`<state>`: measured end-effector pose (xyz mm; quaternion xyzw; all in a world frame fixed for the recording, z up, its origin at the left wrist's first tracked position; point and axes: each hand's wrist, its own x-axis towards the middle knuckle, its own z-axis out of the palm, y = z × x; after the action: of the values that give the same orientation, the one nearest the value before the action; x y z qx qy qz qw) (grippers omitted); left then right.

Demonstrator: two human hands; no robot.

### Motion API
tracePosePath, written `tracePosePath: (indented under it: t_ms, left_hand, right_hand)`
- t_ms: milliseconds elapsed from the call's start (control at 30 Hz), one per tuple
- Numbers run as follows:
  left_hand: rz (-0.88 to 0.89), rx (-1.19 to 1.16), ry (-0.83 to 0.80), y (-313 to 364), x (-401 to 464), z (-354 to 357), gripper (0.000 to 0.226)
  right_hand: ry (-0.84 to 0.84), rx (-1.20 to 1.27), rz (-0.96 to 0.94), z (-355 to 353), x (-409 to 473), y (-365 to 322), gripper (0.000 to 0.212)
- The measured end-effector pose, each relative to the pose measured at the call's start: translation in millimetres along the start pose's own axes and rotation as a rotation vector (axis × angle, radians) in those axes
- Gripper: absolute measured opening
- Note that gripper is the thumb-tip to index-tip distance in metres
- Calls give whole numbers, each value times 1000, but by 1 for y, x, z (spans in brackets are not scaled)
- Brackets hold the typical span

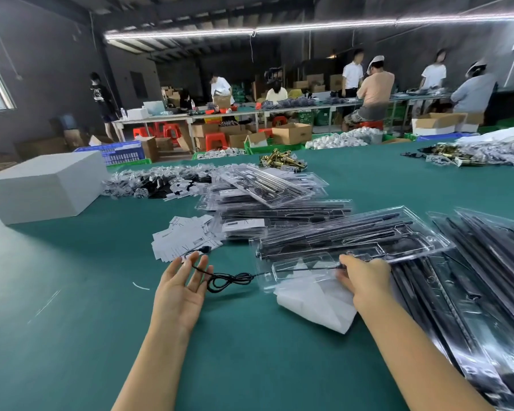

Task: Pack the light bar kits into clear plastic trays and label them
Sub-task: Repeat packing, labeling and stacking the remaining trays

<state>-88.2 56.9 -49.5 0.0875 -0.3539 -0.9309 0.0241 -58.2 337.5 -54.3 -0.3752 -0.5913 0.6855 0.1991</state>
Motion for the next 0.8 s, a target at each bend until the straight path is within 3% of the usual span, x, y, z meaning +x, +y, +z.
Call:
tracePosePath:
  t_ms: [100,167,267,367,433,500,567,600,667,733,800]
  left_hand:
    - [89,42,-69,-3,-5,7,27]
    - [130,41,-112,-4,-9,11,35]
    - [164,73,-136,-5,-13,16,27]
    - [194,148,-138,-6,-17,19,22]
    - [255,299,-136,-6,-21,19,21]
    - [344,486,-156,-9,-26,22,21]
    - [413,612,-198,-14,-32,28,18]
    - [432,643,-218,-16,-35,32,16]
    - [435,636,-244,-20,-40,37,13]
    - [416,607,-253,-21,-43,38,12]
    - [398,597,-252,-20,-44,38,11]
  right_hand:
    - [38,-392,-199,-6,-3,-4,33]
    - [18,-578,-291,-15,-5,-11,37]
    - [3,-971,-346,-27,-11,-19,50]
    - [44,-1187,-440,-23,-24,-26,42]
    - [81,-1175,-619,-14,-39,-28,40]
    - [47,-974,-887,2,-61,-24,34]
    - [-234,-651,-1028,20,-80,-16,16]
    - [-406,-557,-1030,28,-87,-10,11]
    - [-682,-559,-988,38,-94,3,31]
    - [-787,-602,-953,43,-93,18,43]
    - [-786,-584,-897,46,-93,26,49]
